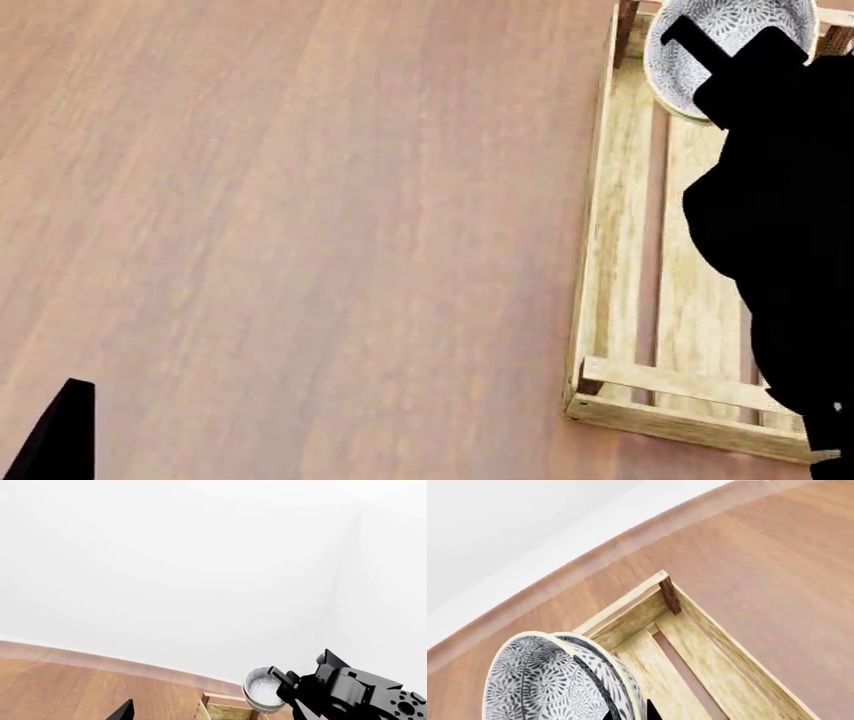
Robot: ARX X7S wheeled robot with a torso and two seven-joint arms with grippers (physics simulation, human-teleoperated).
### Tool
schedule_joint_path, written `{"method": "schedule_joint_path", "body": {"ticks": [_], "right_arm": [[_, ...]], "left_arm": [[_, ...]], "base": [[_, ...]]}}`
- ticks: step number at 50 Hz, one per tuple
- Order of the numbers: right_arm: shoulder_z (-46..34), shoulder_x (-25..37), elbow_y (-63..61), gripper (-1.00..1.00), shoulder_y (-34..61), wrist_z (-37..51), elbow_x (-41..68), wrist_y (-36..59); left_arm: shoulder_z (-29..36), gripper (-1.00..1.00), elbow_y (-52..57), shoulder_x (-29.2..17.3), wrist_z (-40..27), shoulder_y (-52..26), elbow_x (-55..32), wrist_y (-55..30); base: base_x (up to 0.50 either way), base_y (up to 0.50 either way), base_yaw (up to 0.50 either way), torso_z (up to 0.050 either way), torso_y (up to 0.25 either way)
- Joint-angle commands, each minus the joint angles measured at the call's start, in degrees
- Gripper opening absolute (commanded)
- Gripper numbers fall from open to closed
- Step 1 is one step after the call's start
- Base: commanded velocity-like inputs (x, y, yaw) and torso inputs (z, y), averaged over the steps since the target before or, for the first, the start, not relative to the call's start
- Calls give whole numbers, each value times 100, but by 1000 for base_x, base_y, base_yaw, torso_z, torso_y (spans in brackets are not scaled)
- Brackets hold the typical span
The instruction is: Stack the right bowl on the left bowl and place them in the tray.
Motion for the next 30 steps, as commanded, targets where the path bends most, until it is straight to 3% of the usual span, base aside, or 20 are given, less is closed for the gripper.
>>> {"method": "schedule_joint_path", "body": {"ticks": [1, 30], "right_arm": [[213, -195, 551, -100, 198, 180, -70, -117], [229, -1162, 3771, -100, 1578, -442, -410, -697]], "left_arm": [[20, 100, -39, 5, 7, -1, -4, 17], [119, 100, -97, 30, 11, -29, 19, 7]], "base": [[0, 0, 0, 0, 10], [0, 0, 0, 0, 1]]}}
